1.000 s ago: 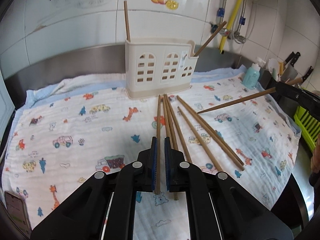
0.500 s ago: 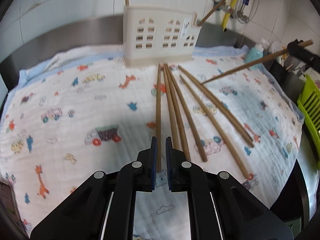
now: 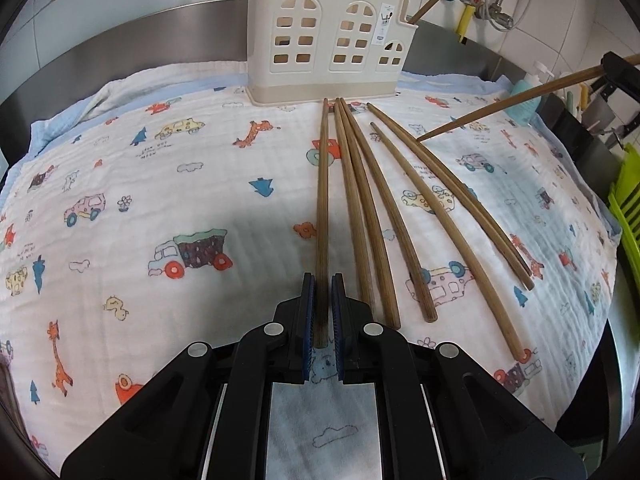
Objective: Organize utensils
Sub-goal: 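Lift the left tool's chopstick into the white holder while the right tool inserts its chopstick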
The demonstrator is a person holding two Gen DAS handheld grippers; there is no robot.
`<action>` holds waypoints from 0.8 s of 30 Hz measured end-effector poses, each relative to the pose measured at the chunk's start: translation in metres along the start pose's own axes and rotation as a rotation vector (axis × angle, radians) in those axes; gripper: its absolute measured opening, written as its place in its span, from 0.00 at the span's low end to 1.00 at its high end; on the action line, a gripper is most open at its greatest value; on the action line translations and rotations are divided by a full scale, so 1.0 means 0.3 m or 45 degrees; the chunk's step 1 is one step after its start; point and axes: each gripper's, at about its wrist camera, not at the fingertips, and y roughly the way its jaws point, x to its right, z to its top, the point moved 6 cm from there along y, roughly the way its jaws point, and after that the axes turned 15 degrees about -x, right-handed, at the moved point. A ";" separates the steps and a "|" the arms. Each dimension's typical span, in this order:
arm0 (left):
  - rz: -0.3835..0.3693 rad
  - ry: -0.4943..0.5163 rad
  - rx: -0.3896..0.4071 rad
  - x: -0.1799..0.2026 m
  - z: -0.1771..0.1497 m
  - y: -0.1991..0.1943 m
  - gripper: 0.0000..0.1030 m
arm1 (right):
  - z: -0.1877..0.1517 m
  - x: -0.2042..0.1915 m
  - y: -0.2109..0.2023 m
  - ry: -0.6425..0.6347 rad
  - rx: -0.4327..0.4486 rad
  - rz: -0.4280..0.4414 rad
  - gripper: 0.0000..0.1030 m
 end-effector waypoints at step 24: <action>-0.034 0.041 0.297 0.017 0.116 -0.266 0.05 | 0.026 -0.006 -0.001 -0.002 0.018 0.001 0.06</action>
